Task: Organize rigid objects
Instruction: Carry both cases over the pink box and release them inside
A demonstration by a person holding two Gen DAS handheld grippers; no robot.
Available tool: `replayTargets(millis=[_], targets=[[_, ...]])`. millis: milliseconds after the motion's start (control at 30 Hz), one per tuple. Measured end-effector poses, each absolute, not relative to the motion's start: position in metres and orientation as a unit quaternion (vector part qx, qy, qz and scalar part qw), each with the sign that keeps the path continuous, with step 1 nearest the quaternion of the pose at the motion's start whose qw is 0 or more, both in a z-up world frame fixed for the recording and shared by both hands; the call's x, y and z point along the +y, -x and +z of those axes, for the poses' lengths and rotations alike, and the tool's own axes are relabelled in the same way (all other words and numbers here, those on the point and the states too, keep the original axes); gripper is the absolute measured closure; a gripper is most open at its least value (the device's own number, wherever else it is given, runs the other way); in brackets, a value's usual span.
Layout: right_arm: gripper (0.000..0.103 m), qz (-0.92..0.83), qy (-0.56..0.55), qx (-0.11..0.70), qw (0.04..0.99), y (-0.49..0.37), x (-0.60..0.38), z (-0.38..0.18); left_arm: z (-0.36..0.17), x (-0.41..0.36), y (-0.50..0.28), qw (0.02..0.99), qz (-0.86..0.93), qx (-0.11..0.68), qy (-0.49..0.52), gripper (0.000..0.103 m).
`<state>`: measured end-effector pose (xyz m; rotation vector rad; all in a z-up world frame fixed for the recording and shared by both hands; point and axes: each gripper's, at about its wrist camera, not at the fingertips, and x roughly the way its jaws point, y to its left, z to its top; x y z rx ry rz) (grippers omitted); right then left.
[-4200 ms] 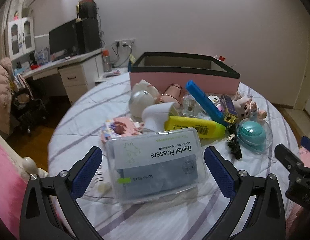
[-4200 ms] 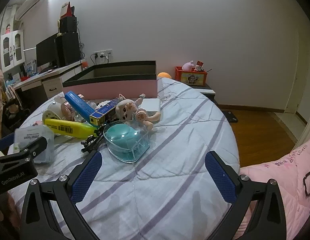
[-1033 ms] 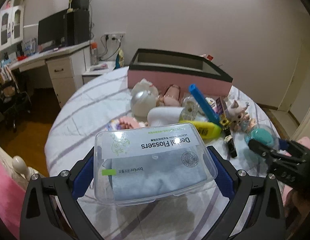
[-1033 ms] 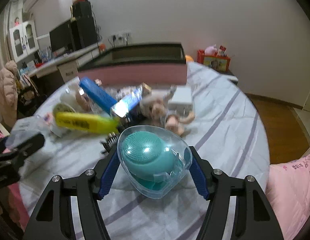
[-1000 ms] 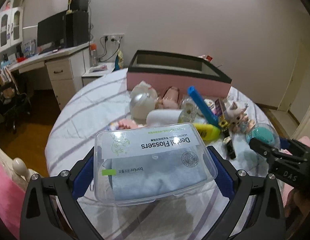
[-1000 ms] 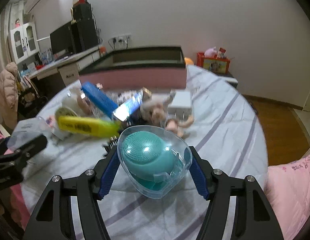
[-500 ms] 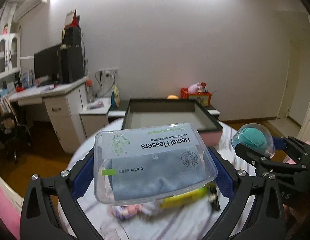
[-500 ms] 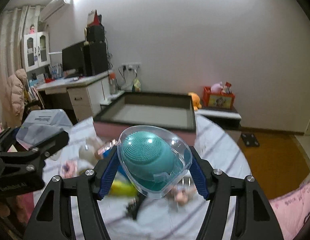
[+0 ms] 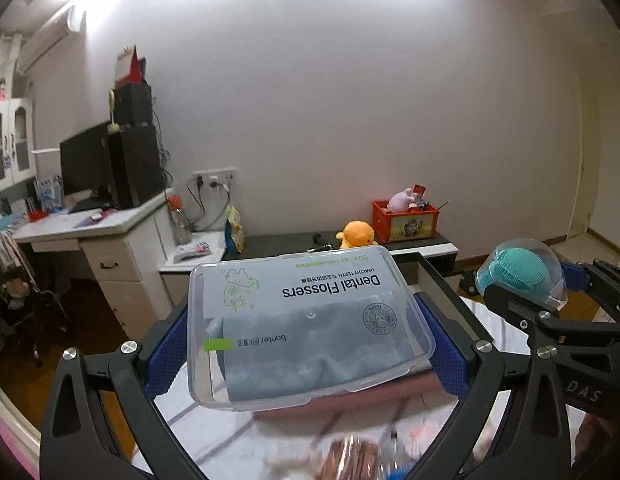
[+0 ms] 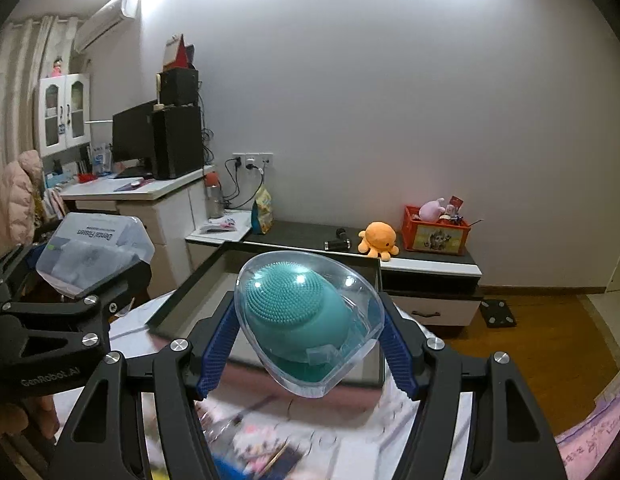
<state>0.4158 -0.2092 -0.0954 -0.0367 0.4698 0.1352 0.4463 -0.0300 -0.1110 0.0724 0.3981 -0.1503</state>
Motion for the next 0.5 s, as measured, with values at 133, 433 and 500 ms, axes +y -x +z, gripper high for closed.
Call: replayTargets(millis=[133, 433, 500], targets=[[0.035, 0.072, 0.008, 0.268, 0.961, -0.463, -0.215, -0.111, -0.127, -0.036, -0.499, 0.966, -0.076, 0.242, -0.042, 0.001], [0.035, 0.085, -0.008, 0.397, 0.914, -0.545, -0.216, -0.183, -0.2, -0.043, -0.588, 0.921, -0.079, 0.376, -0.061, 0.001], [0.035, 0.082, -0.002, 0.419, 0.904, -0.552, -0.214, -0.197, -0.212, -0.047, -0.595, 0.909, -0.075, 0.402, -0.076, 0.001]])
